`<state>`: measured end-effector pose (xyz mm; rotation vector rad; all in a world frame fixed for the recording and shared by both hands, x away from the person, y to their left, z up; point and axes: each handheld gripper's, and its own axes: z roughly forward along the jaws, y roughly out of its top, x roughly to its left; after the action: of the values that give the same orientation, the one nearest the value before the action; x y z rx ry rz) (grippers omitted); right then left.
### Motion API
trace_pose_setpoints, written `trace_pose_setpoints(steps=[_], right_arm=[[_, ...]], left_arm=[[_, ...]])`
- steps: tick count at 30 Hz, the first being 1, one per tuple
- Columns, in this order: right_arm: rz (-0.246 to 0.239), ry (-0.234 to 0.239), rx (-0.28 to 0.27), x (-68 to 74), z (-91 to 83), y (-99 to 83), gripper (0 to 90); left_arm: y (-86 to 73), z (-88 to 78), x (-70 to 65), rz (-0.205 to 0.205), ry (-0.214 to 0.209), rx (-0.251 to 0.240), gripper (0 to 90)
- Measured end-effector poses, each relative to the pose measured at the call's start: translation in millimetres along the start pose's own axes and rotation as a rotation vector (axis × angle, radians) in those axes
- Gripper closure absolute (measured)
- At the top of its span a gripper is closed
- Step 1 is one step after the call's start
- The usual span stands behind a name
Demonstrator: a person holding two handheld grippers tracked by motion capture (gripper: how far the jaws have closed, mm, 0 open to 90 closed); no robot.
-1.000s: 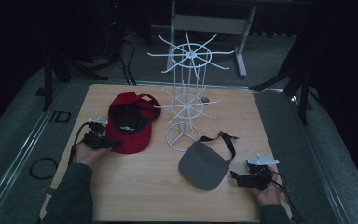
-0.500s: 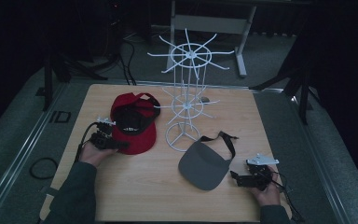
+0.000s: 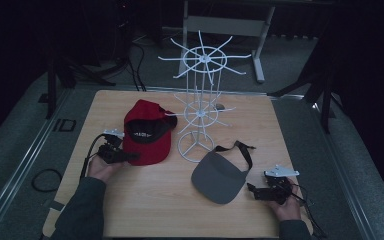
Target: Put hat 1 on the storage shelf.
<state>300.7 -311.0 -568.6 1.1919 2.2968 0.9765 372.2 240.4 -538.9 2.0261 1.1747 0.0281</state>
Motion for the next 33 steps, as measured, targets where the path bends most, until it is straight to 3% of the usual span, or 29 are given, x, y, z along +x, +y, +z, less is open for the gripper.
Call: trace_pose_setpoints(steps=[3, 14, 33], right_arm=[[0.0, 0.0, 0.0, 0.0, 0.0, 0.0, 13.1], [0.0, 0.0, 0.0, -0.1, 0.0, 0.0, 13.1], [0.0, 0.0, 0.0, 0.0, 0.0, 0.0, 13.1]], left_arm=[[-0.8, -3.0, -6.7, 0.036, 0.021, -0.023, 85.6], [-2.9, -9.9, -9.8, 0.041, 0.069, -0.088, 86.1], [8.1, -46.2, -12.2, 0.073, 0.137, -0.162, 86.0]])
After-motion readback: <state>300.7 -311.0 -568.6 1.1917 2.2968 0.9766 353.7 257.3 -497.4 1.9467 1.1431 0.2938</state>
